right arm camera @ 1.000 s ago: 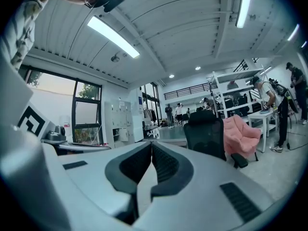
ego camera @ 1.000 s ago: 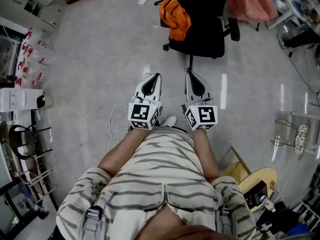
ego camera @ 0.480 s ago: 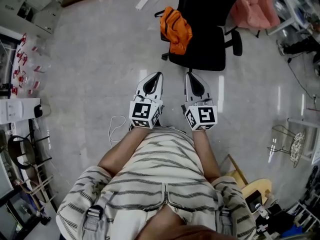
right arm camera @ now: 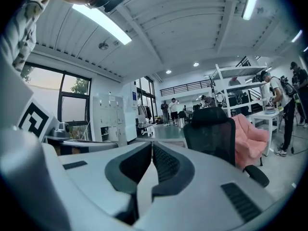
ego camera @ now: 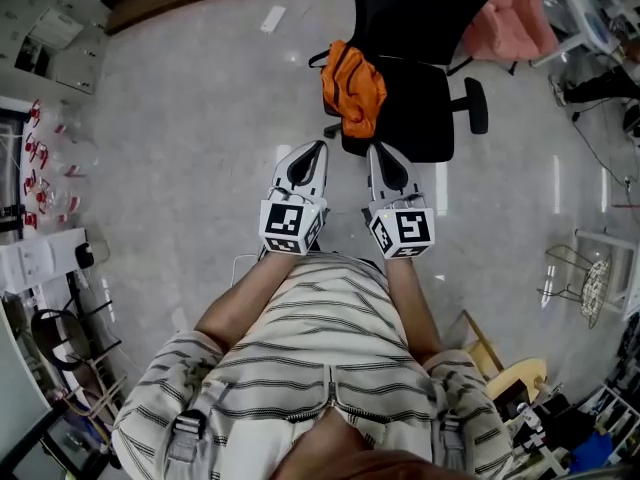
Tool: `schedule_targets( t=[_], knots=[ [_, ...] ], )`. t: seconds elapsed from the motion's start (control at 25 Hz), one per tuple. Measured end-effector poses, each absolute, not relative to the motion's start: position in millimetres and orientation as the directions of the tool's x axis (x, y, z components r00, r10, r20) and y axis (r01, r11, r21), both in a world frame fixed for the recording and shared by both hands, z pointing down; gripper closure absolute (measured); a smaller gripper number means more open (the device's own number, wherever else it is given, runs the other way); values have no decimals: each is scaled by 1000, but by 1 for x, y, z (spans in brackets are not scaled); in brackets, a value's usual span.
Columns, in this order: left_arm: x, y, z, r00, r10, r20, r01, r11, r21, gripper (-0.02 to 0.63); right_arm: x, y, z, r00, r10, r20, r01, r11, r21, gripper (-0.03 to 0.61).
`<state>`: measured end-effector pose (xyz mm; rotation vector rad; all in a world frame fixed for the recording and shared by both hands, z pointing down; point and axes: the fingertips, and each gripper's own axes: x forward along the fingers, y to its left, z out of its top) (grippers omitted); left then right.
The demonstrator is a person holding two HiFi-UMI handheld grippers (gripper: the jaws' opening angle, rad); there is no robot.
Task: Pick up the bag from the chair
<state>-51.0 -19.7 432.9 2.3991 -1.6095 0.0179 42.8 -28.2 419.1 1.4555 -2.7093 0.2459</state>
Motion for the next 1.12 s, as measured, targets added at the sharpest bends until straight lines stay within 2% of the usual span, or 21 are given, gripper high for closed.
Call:
schedule_targets(
  t=[0.4, 0.84, 1.12],
  knots=[
    [-95, -98, 439, 448, -877, 173, -887, -413, 207, 592, -1, -105, 429, -494, -854, 162, -869, 479, -123, 560],
    [-110, -122, 465, 462, -855, 234, -879, -405, 253, 592, -14, -134, 459, -473, -840, 265, -881, 456, -129, 558],
    [-103, -131, 486, 441, -855, 273, -890, -378, 255, 592, -11, -154, 485, -485, -818, 309, -874, 469, -132, 512]
  ],
)
